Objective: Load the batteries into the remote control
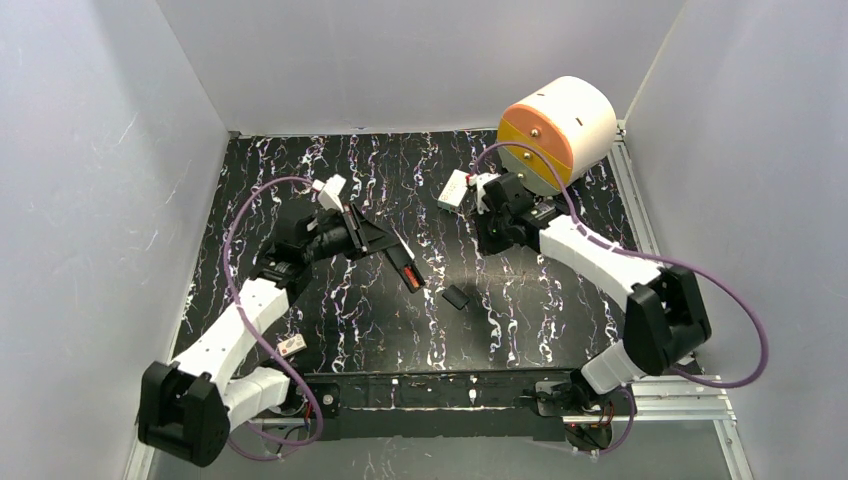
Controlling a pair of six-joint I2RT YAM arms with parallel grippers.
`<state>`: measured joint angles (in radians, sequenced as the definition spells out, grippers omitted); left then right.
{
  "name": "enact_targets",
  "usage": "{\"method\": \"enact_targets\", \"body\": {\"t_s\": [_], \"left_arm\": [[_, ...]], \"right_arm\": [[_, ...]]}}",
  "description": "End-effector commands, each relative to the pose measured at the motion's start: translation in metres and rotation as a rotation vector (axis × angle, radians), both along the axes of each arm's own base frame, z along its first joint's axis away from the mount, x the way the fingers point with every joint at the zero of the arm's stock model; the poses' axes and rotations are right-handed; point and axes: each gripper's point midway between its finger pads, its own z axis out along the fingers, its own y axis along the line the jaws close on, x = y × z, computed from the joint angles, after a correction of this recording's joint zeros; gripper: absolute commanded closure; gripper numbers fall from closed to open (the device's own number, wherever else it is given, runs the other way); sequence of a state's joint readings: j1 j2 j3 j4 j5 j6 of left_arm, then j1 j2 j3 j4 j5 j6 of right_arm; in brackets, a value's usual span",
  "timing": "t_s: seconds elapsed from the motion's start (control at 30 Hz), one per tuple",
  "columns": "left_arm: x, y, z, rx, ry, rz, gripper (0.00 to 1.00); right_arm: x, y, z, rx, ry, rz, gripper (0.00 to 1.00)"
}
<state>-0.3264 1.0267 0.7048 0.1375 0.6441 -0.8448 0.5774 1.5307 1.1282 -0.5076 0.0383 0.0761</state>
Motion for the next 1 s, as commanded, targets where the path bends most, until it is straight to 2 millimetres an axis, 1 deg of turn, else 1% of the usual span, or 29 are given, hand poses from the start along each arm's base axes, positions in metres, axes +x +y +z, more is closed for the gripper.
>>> {"method": "enact_targets", "body": {"t_s": [0.0,0.07,0.13,0.2,0.27,0.4,0.53,0.67,0.8,0.87,0.97], "left_arm": [[0.007,-0.016,0.003,-0.063,0.028,-0.022,1.00],[0.008,-0.020,-0.002,-0.071,0.044,-0.031,1.00],[0.009,-0.022,-0.009,-0.084,0.076,-0.028,1.00],[0.011,-0.024,-0.017,-0.098,0.100,-0.027,1.00],[0.012,-0.025,-0.026,-0.099,0.122,-0.022,1.00],[0.012,-0.026,-0.040,-0.096,0.144,-0.027,1.00],[0.009,-0.028,-0.047,-0.087,0.141,-0.051,1.00],[0.008,-0.031,-0.047,-0.095,0.136,-0.077,1.00],[0.006,-0.033,-0.046,-0.101,0.122,-0.111,1.00],[0.004,-0.035,-0.043,-0.110,0.113,-0.132,1.00],[0.003,-0.036,-0.041,-0.116,0.101,-0.145,1.00]], "right_arm": [[-0.025,0.049,0.055,0.242,-0.027,-0.009,0.99],[-0.038,0.059,0.065,0.327,0.027,-0.017,0.99],[-0.059,0.073,0.064,0.388,0.143,0.019,0.99],[-0.077,0.077,0.062,0.382,0.222,0.028,0.99],[-0.084,0.080,0.067,0.386,0.222,0.039,0.99],[-0.089,0.087,0.089,0.450,0.207,0.053,0.99],[-0.097,0.093,0.101,0.461,0.238,0.104,0.99],[-0.108,0.098,0.093,0.399,0.277,0.161,0.99],[-0.123,0.108,0.088,0.359,0.291,0.225,0.99],[-0.126,0.112,0.085,0.335,0.295,0.245,0.99],[-0.128,0.113,0.081,0.289,0.287,0.257,0.99]]}}
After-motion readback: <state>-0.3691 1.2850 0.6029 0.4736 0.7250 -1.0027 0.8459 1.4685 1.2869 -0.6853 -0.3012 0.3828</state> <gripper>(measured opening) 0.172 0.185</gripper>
